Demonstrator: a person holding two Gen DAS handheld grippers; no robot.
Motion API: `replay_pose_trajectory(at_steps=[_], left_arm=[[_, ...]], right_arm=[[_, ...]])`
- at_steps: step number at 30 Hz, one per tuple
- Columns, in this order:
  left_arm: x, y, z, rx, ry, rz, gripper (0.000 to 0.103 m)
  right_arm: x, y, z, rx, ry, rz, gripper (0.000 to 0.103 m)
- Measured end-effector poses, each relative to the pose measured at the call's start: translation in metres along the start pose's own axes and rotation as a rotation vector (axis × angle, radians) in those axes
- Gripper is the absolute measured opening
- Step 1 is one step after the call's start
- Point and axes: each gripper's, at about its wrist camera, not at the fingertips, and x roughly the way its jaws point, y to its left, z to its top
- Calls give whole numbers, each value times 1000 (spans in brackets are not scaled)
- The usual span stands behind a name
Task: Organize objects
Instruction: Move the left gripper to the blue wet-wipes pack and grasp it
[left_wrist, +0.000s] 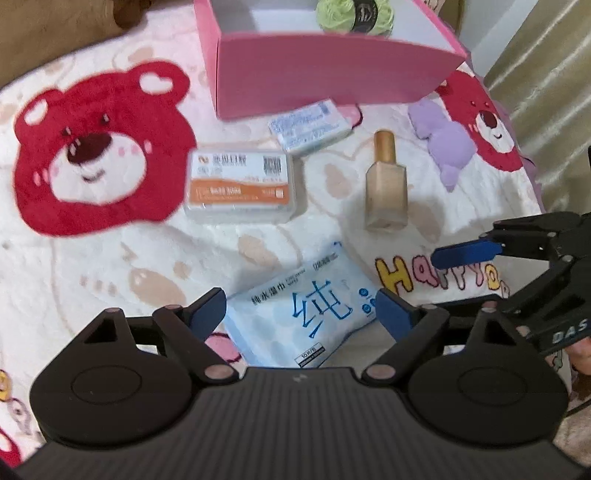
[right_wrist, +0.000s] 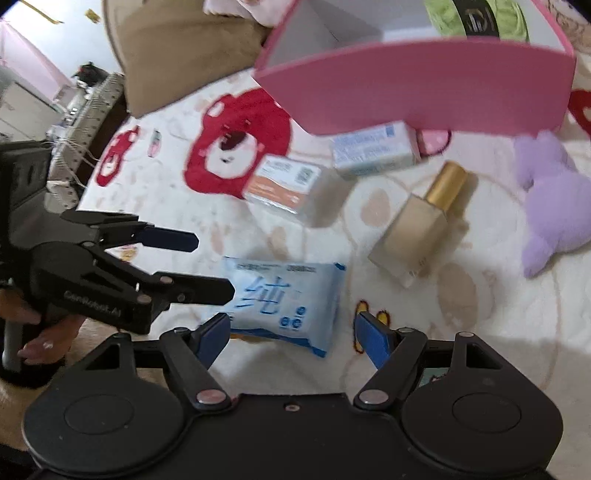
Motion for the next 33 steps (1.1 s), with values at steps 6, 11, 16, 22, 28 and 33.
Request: replay_pose_trajectory(at_steps=[6,11,16,22,28,33], left_arm=[[24,14,-15,-46,8,87,71],[19,20,-19,-130,-54,77,46],[19,17,-33,-158,-101,109,43],[20,13,-35,-173,-140,97,43],[19,20,-41,-232,-139,71,43],[16,9,-42,-196,-167,114,33]], right_arm=[[30,-5,-7,24,1,-41,72],[46,-12,-11,88,20,44,60],[51,-12,-14,132,19,32,48],[52,-2,-14,63,17,-34,43],[54,-21,-18,142,25,-15,54],[56,-18,-20,107,17,15,55]])
